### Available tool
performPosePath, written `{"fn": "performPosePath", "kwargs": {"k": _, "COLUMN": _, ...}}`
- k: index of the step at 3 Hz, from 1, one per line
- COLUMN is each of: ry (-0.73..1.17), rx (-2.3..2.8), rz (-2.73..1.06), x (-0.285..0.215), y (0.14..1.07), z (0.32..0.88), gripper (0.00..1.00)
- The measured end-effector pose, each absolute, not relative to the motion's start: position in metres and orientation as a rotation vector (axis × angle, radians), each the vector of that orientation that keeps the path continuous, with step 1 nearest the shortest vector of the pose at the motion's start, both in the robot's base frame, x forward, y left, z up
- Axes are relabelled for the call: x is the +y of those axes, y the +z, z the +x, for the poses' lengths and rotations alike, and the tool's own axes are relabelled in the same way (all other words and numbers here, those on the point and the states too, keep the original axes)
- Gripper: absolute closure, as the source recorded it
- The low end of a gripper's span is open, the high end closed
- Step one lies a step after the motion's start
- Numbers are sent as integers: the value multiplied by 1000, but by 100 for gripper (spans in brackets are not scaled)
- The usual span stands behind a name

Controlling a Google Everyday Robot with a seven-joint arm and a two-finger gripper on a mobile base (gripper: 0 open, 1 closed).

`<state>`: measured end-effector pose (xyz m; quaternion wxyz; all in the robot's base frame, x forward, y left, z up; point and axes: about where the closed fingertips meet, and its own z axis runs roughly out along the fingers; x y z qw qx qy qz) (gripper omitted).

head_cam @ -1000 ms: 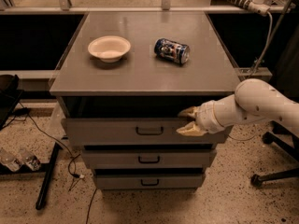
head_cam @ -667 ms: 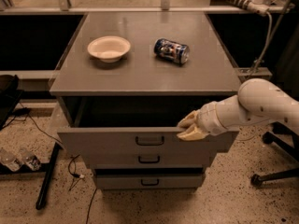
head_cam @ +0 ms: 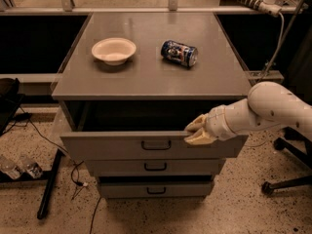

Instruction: Open top drawer

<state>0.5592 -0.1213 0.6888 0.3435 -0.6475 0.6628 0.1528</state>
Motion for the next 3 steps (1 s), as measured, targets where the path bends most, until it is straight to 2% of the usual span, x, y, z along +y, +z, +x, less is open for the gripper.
{"fn": "performPosePath", "kwargs": {"k": 2, "ry": 421, "rx": 1724, "rz": -1689, "x": -120, "y": 685, "z": 557, "gripper": 34}}
{"fn": "performPosePath", "kwargs": {"k": 3, "ry": 497, "rx": 1743, "rz": -1658, "x": -133, "y": 671, "z": 530, "gripper": 11}}
